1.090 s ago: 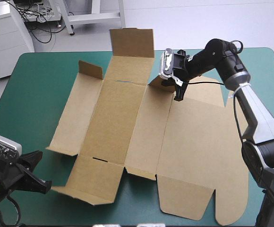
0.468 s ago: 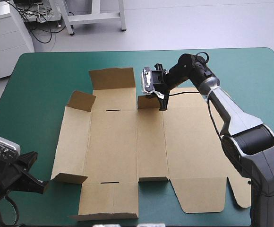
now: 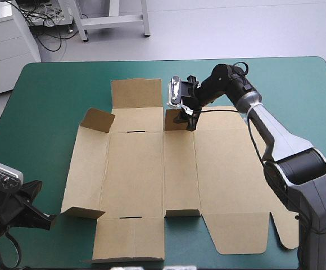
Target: Fold the box
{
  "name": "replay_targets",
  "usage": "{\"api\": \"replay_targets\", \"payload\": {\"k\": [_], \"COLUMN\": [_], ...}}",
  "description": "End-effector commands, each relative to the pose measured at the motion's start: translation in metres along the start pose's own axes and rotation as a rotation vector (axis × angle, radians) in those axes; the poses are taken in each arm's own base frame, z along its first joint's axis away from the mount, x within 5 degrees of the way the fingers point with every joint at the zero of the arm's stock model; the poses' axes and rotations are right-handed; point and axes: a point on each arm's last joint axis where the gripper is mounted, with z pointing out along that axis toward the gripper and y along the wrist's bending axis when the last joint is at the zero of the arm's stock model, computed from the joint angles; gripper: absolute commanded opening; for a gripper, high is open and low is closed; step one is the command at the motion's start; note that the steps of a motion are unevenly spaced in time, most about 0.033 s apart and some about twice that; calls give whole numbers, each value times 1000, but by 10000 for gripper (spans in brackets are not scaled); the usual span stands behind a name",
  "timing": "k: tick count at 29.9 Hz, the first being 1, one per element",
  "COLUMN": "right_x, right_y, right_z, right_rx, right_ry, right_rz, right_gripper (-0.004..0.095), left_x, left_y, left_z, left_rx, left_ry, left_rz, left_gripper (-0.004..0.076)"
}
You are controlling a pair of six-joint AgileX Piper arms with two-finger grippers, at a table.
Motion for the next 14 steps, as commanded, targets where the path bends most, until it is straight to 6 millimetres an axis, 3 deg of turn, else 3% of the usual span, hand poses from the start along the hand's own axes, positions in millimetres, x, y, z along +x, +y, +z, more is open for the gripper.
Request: {"api": "replay_targets", "payload": {"k": [1,4,10,14], "right_x": [-27,-32,-42,-46], "right_y": [-4,-4,-2,-2], "right_z": [-52,-68,-114,-143], "right_rx": [125,164,253,353], "right_ry": [-85,-79,-17,-11], "right_rz": [56,121,197,342], "right_gripper": [574,464,-10,-14], "left_x": [-11,-11,-12,-12], "left_y": [2,2,3,3], "left_z": [-5,-5,-5,-5], "left_rx": [-6,-6,-21,-20], "left_ry": [-76,-81,-91,-94], "left_rz": [-2,-2,5,5], "left_gripper": [-32,-32,-32,-32]}}
